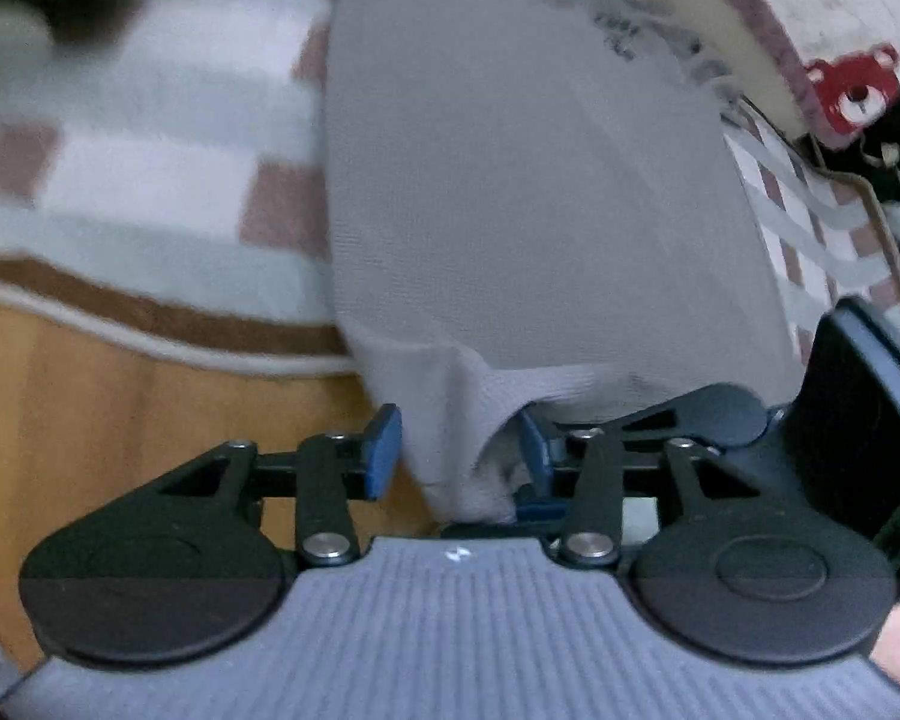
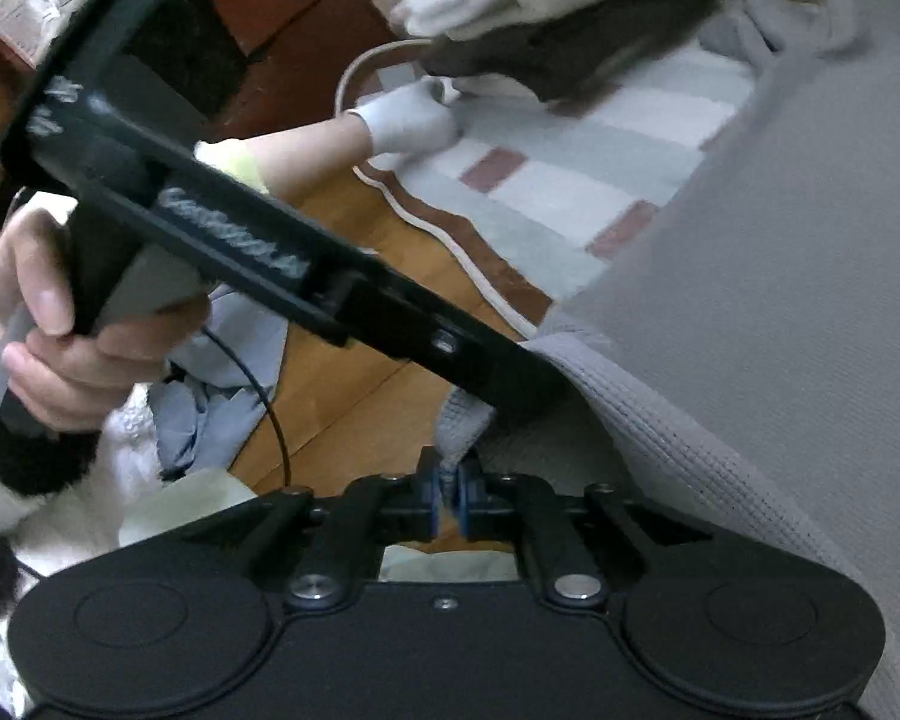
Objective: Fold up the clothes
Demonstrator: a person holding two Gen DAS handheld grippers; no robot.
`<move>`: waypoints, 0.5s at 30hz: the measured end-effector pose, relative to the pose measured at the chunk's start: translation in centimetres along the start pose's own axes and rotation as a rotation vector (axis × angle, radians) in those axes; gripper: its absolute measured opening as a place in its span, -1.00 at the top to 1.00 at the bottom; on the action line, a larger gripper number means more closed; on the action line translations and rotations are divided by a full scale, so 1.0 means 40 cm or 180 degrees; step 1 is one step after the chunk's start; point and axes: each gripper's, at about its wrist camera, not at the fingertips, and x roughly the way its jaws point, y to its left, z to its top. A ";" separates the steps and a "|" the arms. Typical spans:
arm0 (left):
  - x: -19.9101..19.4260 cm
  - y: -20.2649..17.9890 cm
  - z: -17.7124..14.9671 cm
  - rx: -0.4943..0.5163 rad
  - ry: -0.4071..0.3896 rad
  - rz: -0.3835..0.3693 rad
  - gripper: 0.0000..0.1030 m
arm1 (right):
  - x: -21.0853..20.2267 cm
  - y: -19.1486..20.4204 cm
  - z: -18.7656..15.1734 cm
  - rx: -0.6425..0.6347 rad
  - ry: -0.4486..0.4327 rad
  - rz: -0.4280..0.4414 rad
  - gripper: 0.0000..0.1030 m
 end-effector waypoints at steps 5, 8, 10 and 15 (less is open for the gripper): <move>-0.025 0.020 -0.053 -0.0040 0.0078 0.0081 0.14 | -0.021 0.028 0.012 -0.0104 -0.0050 -0.0141 0.76; -0.011 0.051 -0.082 -0.0169 0.0174 0.0125 0.14 | 0.008 0.043 0.008 -0.0207 0.0188 0.0098 0.61; -0.008 0.071 -0.099 -0.0252 0.0229 0.0164 0.14 | 0.035 0.053 0.005 -0.0274 0.0365 0.0292 0.61; 0.003 0.074 -0.121 -0.0087 0.0263 0.0398 0.14 | -0.078 0.008 -0.012 -0.0053 0.0270 -0.0013 0.60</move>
